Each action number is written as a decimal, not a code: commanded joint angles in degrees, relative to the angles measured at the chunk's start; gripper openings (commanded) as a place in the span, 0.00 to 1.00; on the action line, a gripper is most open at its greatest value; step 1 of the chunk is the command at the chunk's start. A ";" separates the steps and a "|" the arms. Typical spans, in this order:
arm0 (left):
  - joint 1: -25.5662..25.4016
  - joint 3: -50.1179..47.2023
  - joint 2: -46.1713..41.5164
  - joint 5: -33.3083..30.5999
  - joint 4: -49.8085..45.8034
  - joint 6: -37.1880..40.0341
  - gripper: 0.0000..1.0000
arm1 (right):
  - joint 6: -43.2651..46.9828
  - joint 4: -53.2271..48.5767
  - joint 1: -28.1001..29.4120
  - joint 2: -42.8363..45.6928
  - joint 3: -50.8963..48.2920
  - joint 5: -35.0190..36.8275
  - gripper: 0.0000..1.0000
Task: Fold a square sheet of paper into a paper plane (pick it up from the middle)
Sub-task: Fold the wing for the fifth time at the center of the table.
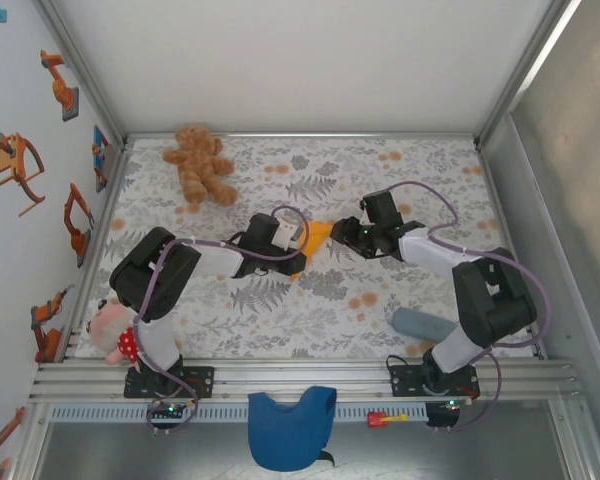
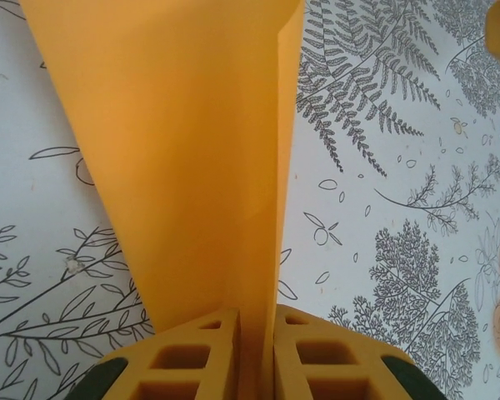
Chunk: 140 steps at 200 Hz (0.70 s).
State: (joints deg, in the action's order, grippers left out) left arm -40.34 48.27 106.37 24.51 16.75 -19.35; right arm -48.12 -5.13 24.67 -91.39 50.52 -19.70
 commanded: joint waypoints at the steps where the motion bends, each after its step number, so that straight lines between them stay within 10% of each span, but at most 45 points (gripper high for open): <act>1: 0.23 0.94 1.11 1.50 -1.41 -1.83 0.16 | 3.75 1.21 0.53 -2.08 0.55 -2.06 0.49; 140: 0.26 -3.10 -4.79 -3.19 -0.44 0.71 0.16 | 4.57 0.84 2.10 -5.97 5.84 0.87 0.50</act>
State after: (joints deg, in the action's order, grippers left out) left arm -40.23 47.16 105.16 23.66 16.75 -20.49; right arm -41.65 -6.59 27.29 -101.36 57.01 -21.02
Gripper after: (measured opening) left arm 0.162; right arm 0.494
